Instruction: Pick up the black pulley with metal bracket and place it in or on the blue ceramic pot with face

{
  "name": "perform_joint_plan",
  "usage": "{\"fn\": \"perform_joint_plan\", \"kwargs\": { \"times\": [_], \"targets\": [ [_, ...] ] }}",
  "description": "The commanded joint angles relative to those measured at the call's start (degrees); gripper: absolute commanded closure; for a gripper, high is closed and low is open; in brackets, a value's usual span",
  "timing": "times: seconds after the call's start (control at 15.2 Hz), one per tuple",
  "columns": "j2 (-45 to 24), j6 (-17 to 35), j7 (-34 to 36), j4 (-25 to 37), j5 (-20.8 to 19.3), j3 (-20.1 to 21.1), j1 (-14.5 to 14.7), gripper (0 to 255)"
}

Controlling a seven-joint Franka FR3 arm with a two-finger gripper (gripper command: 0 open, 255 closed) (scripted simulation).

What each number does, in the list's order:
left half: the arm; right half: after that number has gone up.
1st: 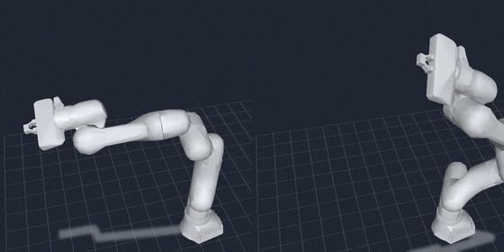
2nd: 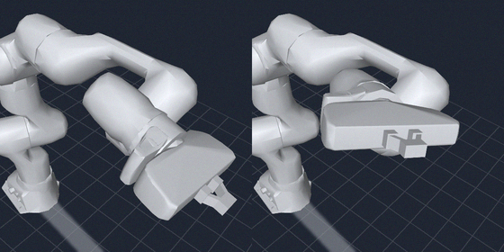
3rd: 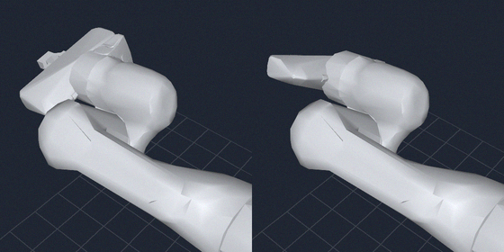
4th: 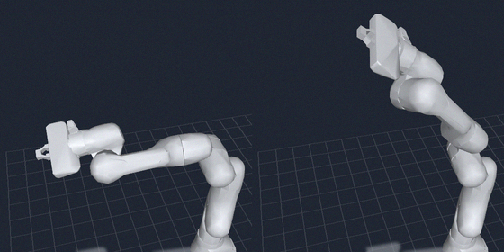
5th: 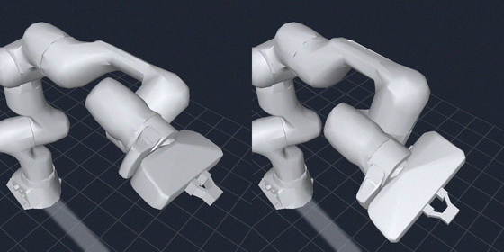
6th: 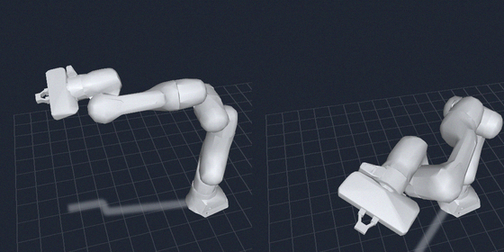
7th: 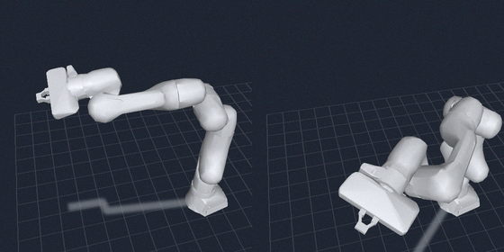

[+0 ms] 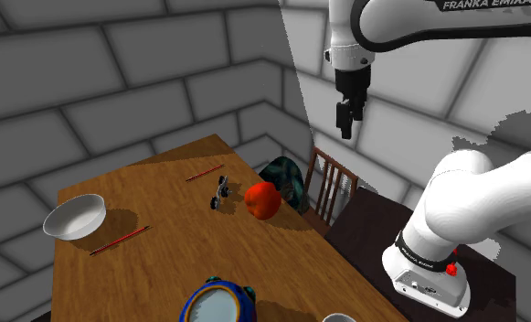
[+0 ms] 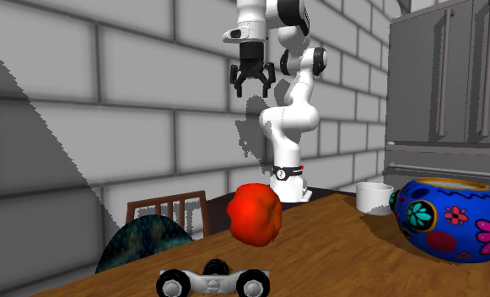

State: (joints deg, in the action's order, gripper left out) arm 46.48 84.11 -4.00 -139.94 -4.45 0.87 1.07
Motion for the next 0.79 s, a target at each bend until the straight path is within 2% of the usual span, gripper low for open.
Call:
{"fn": "perform_joint_plan", "kwargs": {
  "times": [0.0, 0.4, 0.73],
  "targets": [
    [0.0, 0.0, 0.0, 0.0, 0.0, 0.0, 0.0, 0],
    [-7.5, 11.1, 9.5, -2.5, 3.9, 5.2, 0.1, 0],
    [-16.1, 20.3, 17.2, -2.0, 5.6, 9.2, -0.1, 0]
  ]
}}
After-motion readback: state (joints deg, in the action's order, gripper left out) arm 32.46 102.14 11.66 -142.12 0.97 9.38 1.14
